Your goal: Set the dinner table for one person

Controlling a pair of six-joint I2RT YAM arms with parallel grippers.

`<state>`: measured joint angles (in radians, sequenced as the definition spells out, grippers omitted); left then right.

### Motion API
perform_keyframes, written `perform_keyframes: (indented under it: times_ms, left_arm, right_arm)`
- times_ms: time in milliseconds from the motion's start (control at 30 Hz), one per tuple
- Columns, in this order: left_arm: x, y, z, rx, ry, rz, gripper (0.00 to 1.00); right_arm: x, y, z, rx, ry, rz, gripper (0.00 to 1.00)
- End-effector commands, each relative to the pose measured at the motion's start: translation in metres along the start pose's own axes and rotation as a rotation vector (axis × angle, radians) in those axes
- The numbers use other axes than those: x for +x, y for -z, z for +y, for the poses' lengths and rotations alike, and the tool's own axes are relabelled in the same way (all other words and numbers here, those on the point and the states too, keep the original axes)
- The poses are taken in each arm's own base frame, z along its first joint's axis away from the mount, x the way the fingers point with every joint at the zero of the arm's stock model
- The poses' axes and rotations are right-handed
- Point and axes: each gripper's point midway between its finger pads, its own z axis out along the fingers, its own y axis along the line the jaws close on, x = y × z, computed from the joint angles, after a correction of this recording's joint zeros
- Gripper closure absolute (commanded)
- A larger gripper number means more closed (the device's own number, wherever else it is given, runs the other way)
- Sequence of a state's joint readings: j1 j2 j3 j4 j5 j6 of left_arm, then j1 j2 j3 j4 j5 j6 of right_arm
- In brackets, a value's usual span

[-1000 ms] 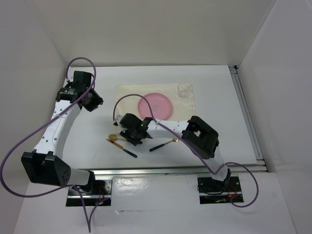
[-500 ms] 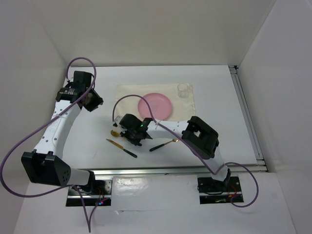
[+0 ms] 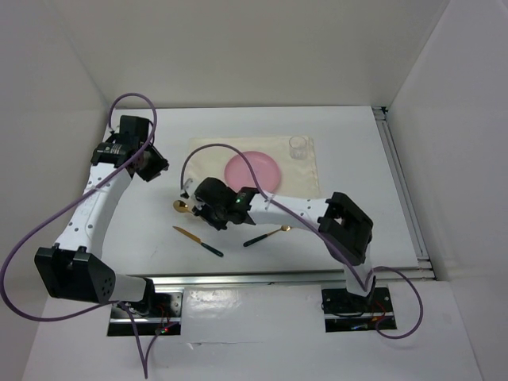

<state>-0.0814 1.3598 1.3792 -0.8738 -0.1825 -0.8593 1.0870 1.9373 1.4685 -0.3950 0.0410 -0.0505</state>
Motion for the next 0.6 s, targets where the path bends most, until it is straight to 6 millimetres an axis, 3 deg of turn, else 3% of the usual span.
perform_keyframes:
  times_ms: [0,133,333,367,433,467,567]
  left_arm:
    - [-0.013,0.012,-0.008,0.045,-0.012,-0.042,0.57]
    - [-0.017,0.013,-0.008,0.046,-0.013,-0.052,0.57]
    - [-0.018,0.012,-0.008,0.051,-0.03,-0.058,0.55]
    - [-0.014,0.008,-0.007,0.053,-0.031,-0.046,0.55]
    - [-0.008,0.003,-0.004,0.048,-0.034,-0.028,0.54]
    - [-0.004,0.001,-0.004,0.048,-0.035,-0.015,0.54]
    - [0.022,-0.01,-0.006,0.052,-0.063,0.052,0.54]
  right_arm:
    - [-0.031,0.031,-0.009,0.062,-0.001,-0.102,0.94]
    - [-0.012,0.047,-0.054,0.159,-0.161,-0.051,0.96]
    - [0.043,0.088,-0.127,0.338,-0.494,0.014,0.96]
    - [0.061,0.097,-0.149,0.391,-0.566,0.033,0.96]
    - [0.084,0.103,-0.167,0.438,-0.679,0.067,0.96]
    - [0.099,0.109,-0.185,0.48,-0.756,0.085,0.96]
    - [0.127,0.106,-0.205,0.517,-0.836,0.136,0.95]
